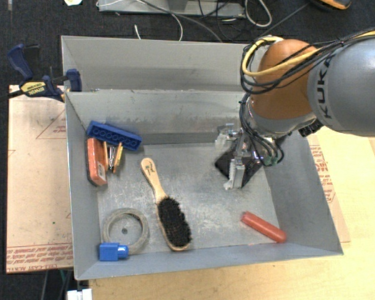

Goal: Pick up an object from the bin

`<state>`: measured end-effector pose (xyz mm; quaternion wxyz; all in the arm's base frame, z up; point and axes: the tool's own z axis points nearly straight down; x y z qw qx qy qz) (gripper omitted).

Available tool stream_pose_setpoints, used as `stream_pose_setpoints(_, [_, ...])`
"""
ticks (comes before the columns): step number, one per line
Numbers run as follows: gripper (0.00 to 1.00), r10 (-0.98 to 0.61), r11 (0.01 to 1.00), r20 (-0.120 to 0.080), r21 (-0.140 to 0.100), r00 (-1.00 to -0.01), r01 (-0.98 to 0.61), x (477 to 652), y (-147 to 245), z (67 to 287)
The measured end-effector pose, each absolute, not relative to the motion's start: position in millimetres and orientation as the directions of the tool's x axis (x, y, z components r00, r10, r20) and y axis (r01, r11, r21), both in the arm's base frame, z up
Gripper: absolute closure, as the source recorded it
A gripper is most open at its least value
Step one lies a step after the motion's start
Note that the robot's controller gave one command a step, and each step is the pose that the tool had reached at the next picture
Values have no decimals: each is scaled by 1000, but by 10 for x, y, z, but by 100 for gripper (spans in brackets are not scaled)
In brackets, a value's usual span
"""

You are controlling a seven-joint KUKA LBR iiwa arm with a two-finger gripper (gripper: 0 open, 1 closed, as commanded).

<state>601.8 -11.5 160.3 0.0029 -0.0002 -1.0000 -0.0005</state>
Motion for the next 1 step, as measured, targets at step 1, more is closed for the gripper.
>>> stream_pose_setpoints(1, [0,0,1000,-2,1,-1000,0,6033,-116,1655])
